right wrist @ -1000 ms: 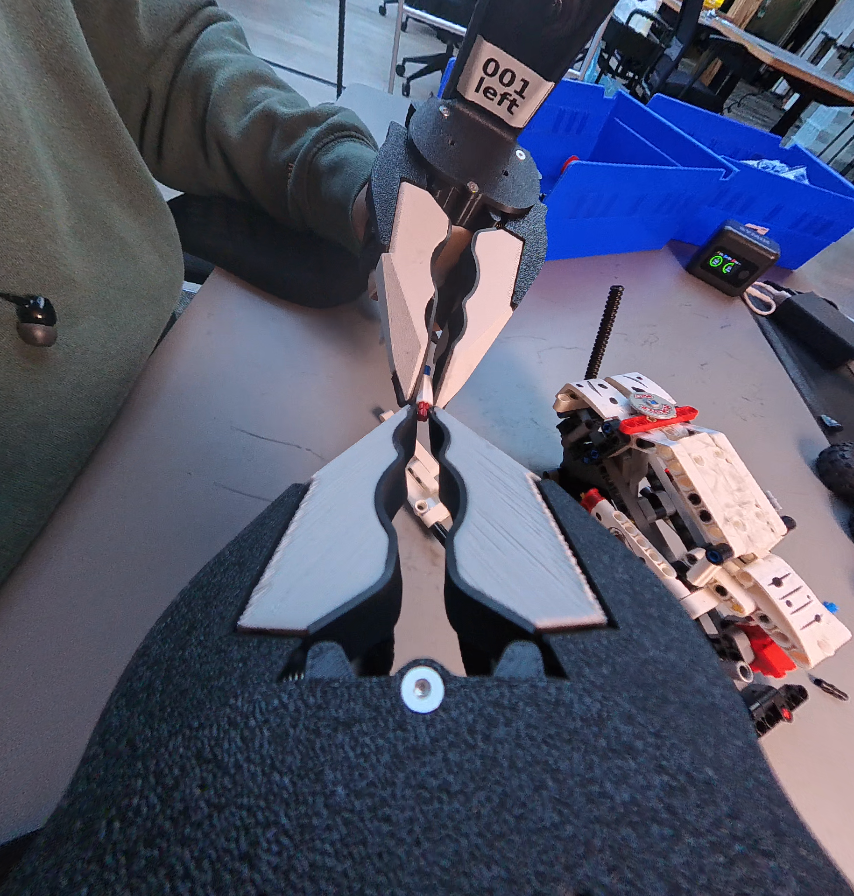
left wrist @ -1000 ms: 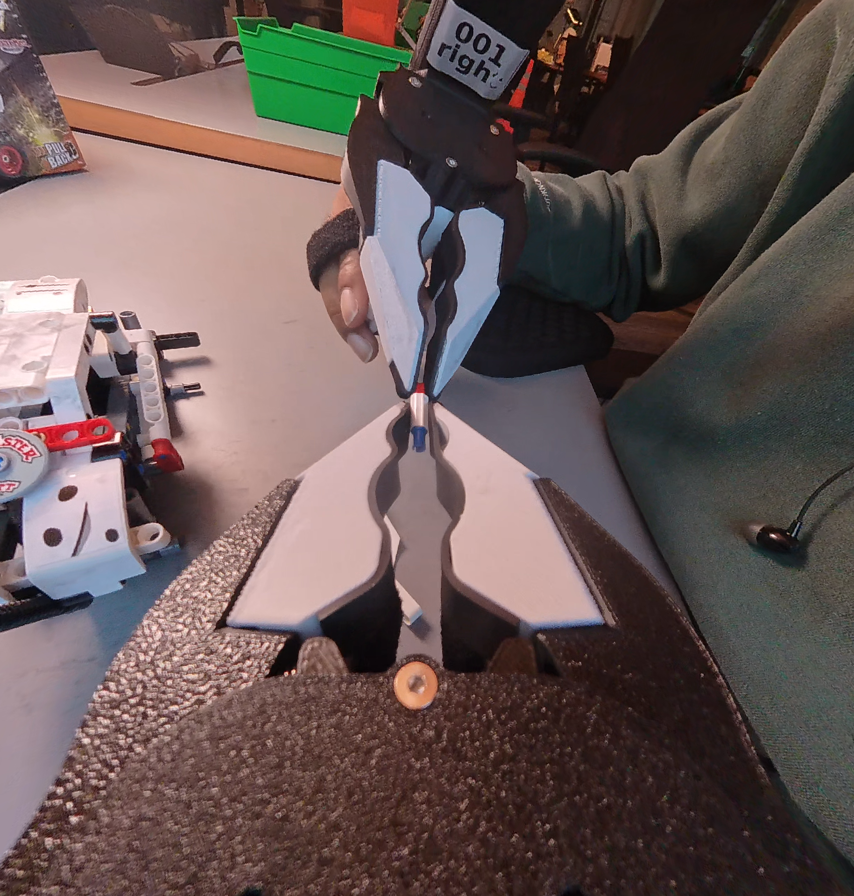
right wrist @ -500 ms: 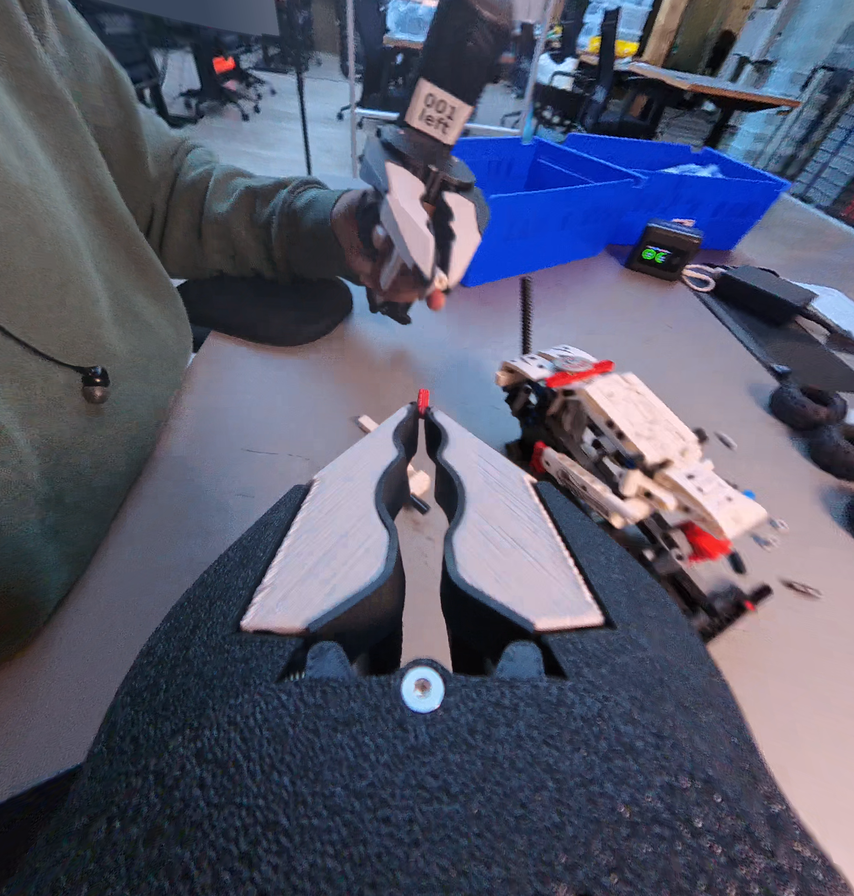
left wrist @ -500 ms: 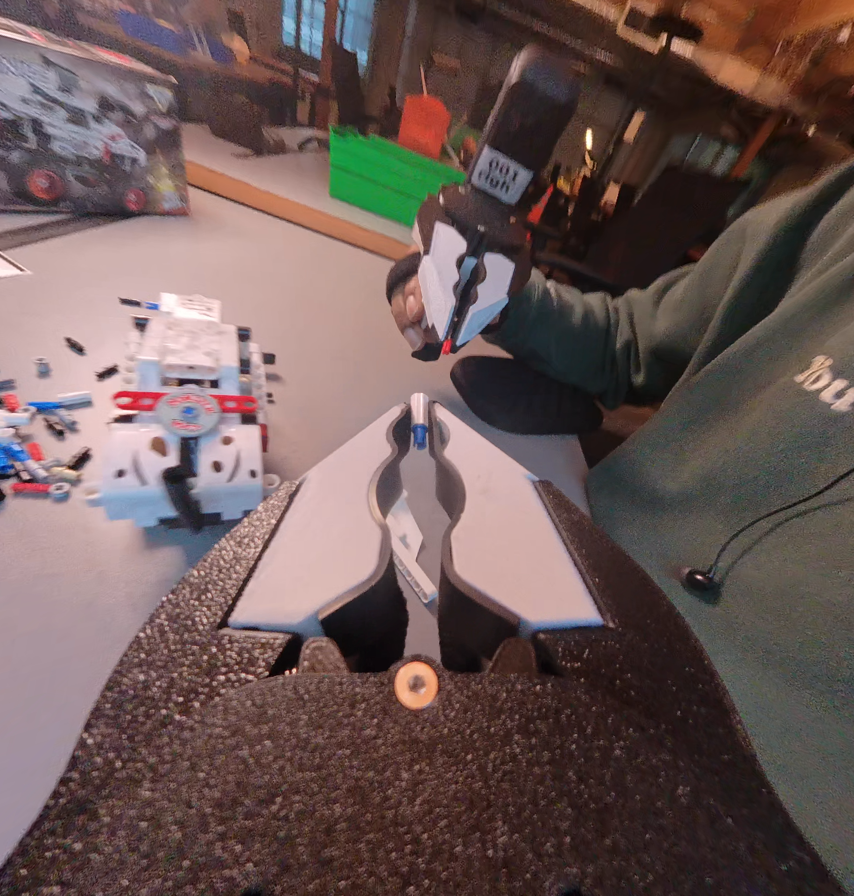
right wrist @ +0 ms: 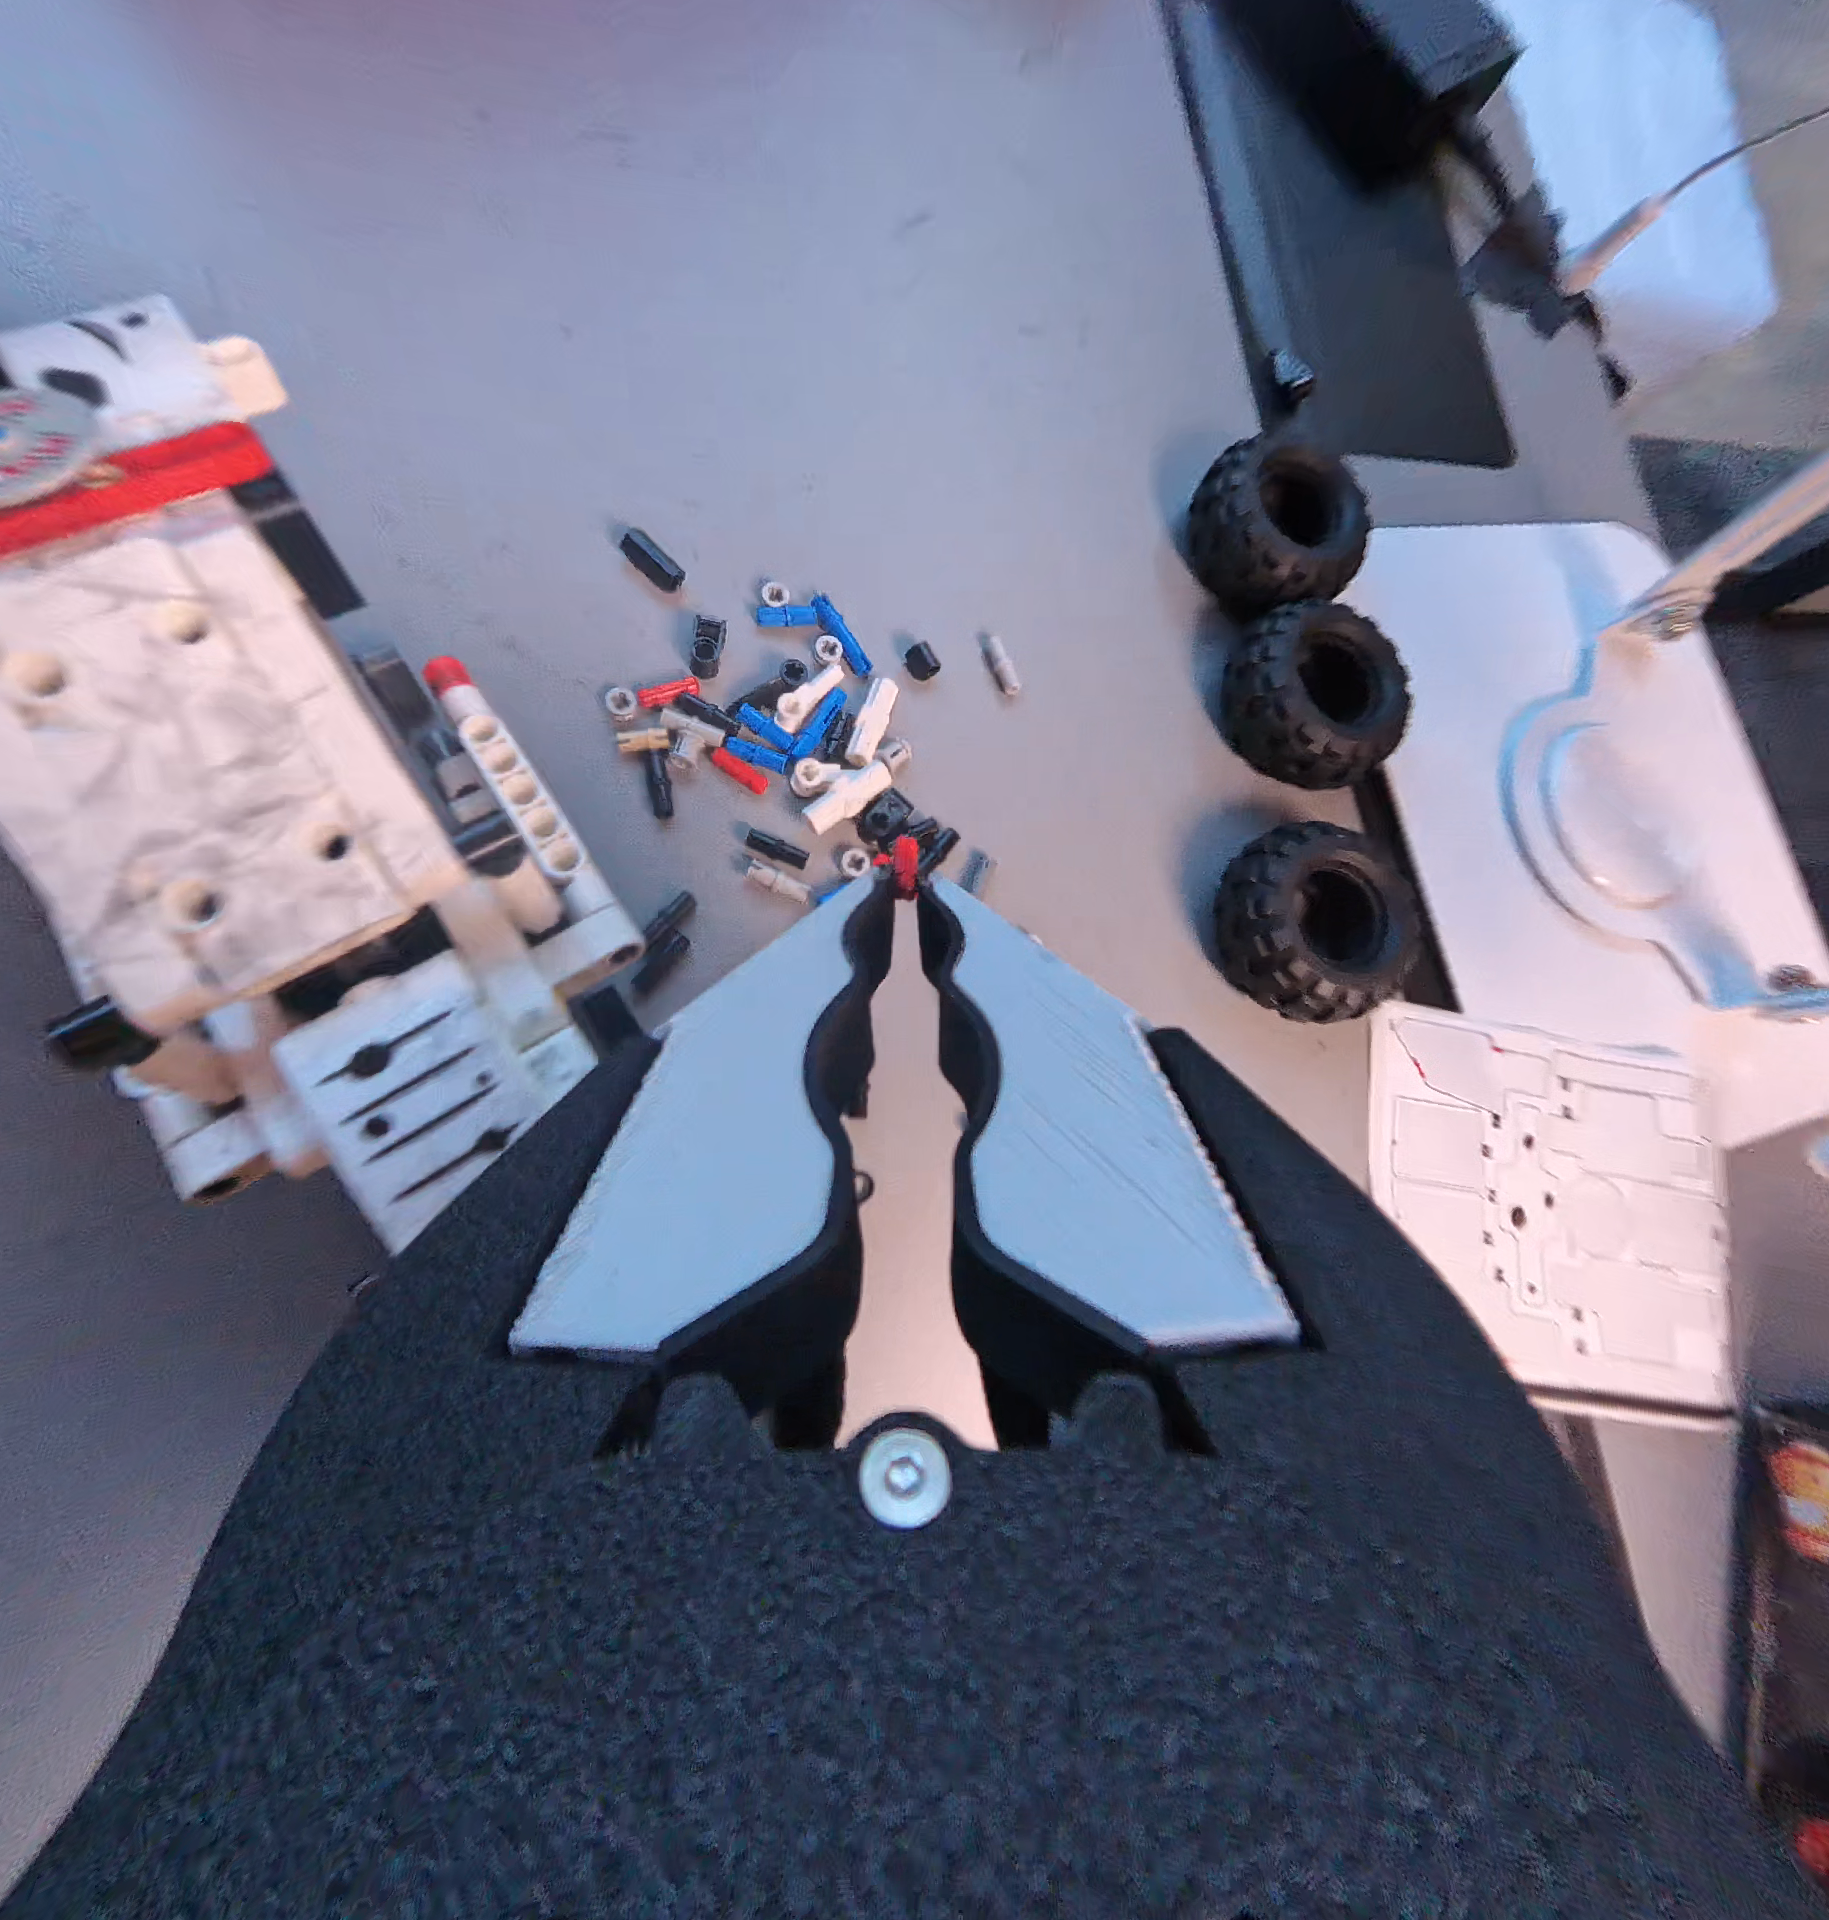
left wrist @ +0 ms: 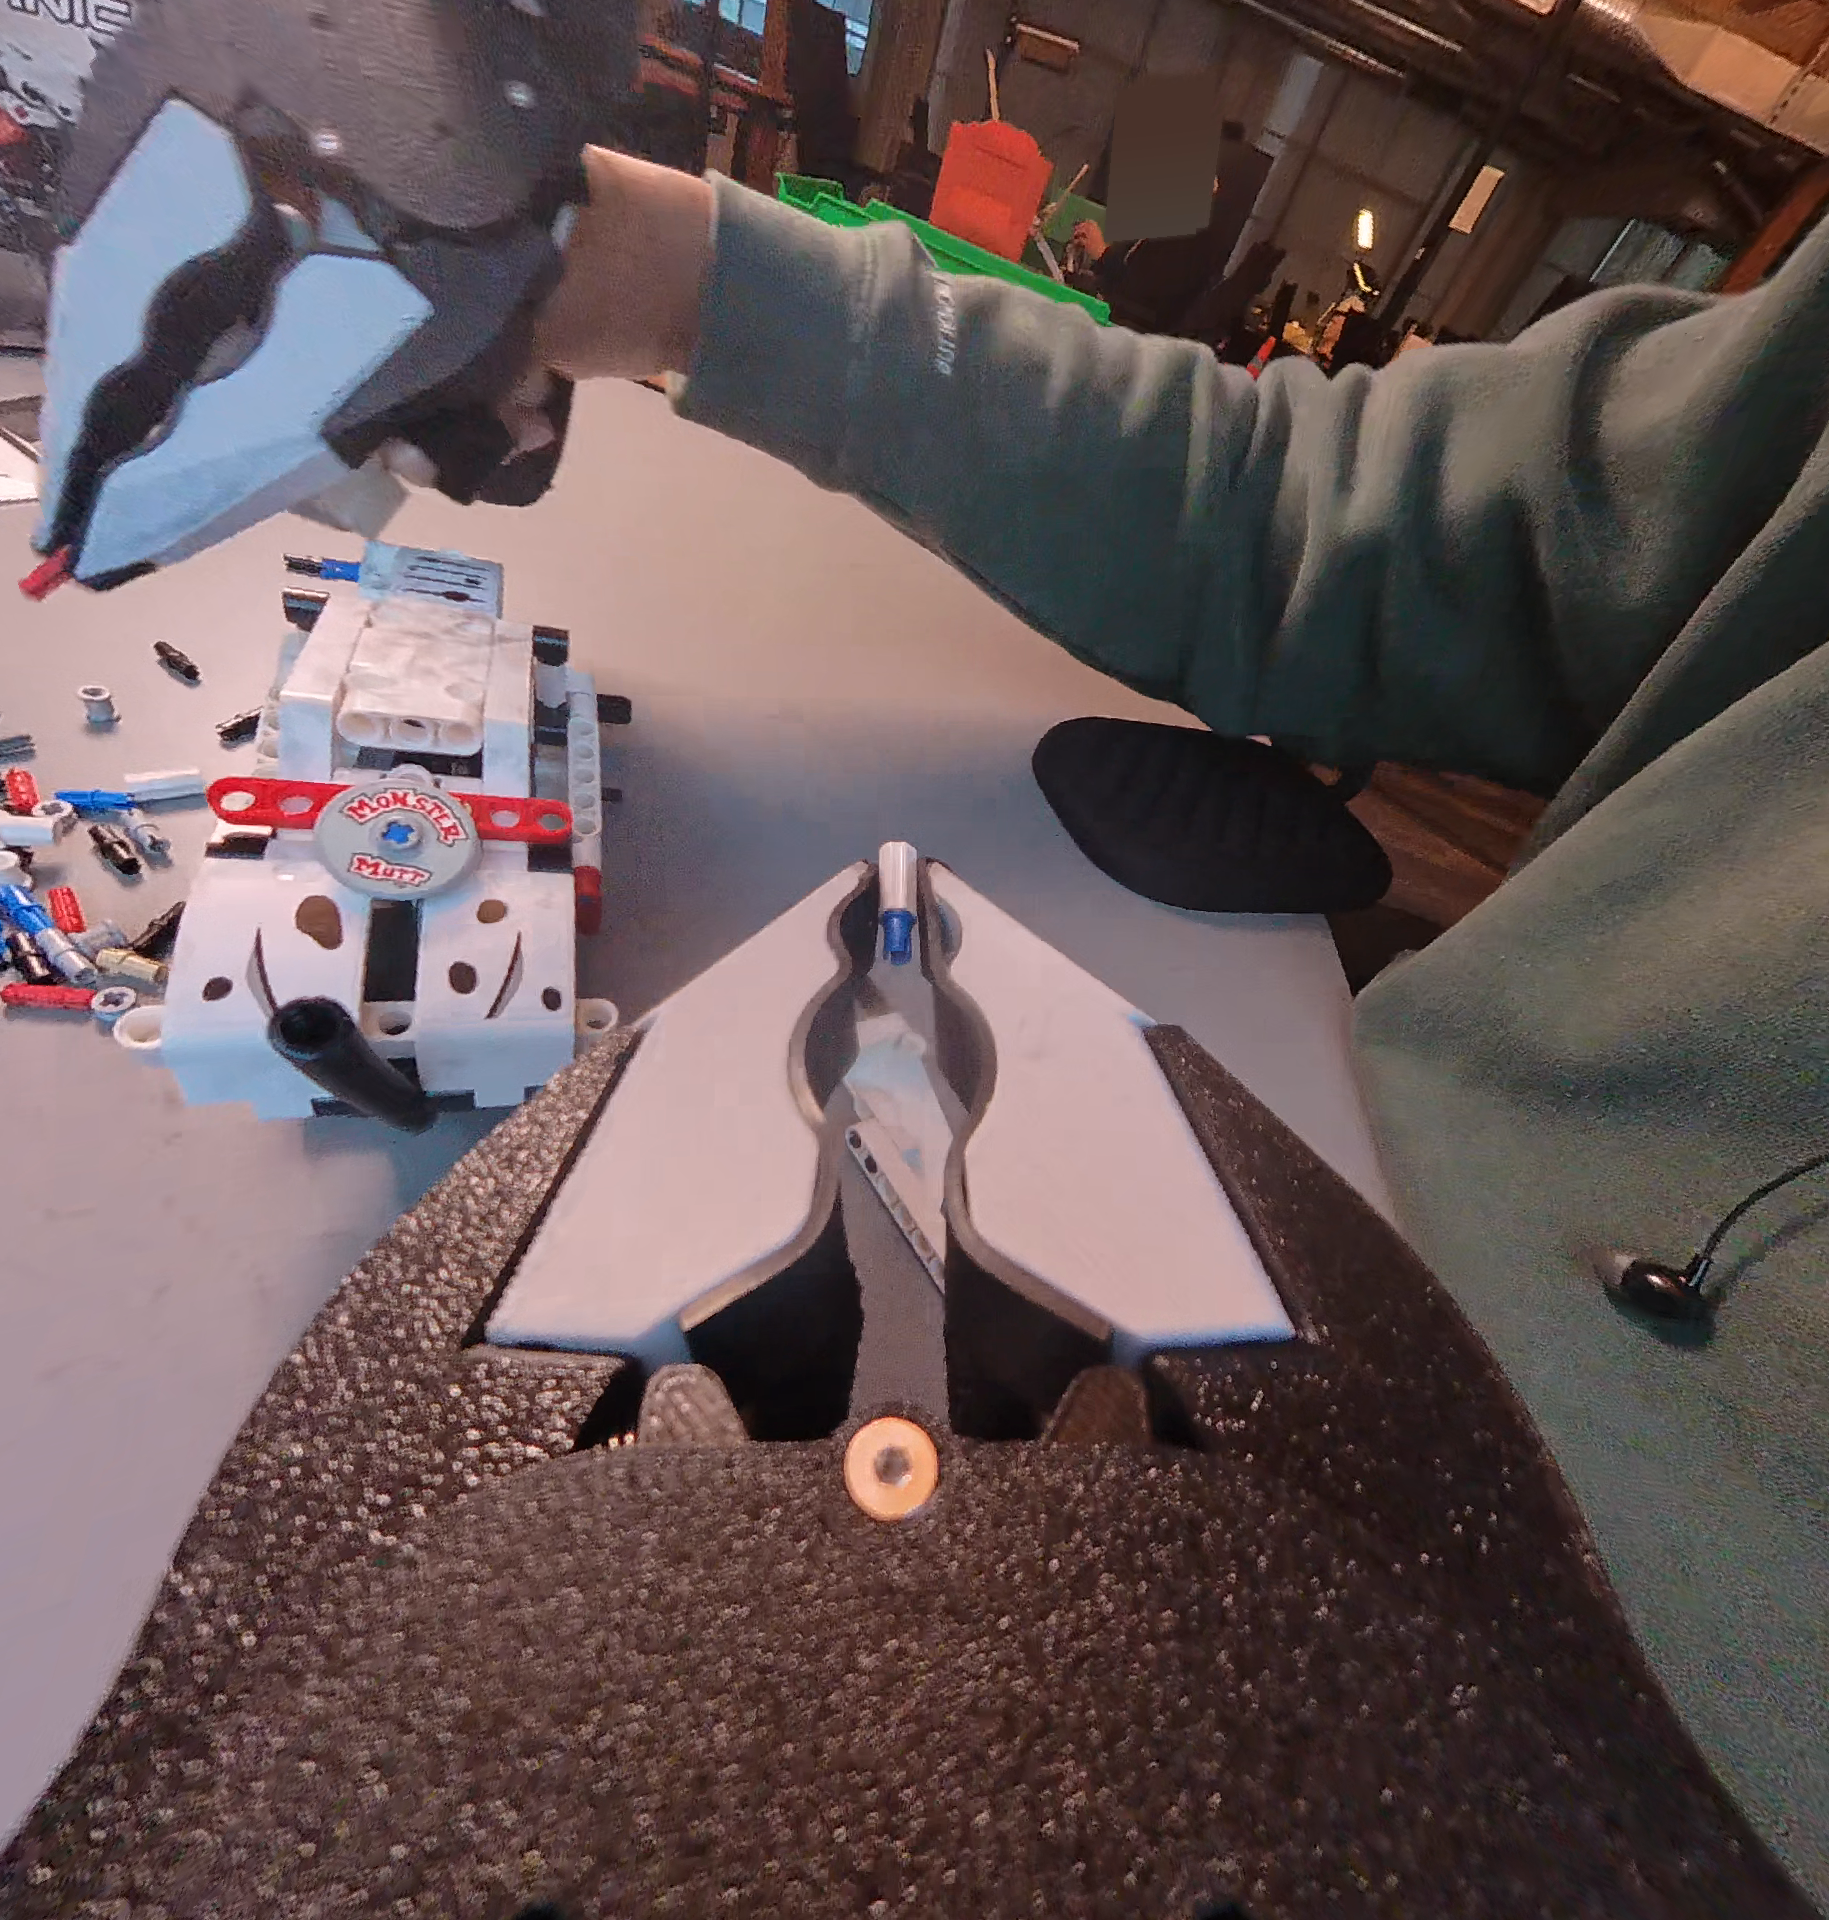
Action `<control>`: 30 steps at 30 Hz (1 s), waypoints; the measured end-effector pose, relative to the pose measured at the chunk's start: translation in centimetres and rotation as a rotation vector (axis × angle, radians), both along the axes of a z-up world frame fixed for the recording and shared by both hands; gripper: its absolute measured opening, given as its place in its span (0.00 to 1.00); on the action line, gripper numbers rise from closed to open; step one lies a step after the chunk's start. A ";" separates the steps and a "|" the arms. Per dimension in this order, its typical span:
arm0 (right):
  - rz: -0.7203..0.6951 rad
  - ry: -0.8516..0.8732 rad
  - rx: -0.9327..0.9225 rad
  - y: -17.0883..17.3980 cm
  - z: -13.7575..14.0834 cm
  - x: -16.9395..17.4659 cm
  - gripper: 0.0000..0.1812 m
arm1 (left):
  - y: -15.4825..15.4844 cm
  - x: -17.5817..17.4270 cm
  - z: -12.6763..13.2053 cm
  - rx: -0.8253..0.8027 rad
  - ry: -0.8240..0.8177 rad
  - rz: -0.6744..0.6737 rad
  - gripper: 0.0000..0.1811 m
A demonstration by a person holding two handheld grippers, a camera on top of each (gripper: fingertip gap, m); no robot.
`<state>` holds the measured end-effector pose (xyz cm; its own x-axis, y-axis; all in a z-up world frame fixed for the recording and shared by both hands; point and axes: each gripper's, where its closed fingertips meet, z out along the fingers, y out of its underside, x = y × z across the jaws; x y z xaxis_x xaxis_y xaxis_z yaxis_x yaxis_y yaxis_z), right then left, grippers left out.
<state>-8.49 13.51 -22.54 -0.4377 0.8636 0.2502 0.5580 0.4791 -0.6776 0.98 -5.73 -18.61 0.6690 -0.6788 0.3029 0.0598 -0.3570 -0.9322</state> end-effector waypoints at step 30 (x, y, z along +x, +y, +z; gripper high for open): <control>0.411 0.401 0.135 -22.4 6.8 12.1 0.13 | -3.1 3.6 3.9 -0.004 -0.311 -0.258 0.04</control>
<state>3.64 -8.88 -15.76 -0.5782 0.5921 0.5612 0.0213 0.6986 -0.7152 4.54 -8.85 -14.68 0.3529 -0.8109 0.4668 0.2472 -0.4004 -0.8824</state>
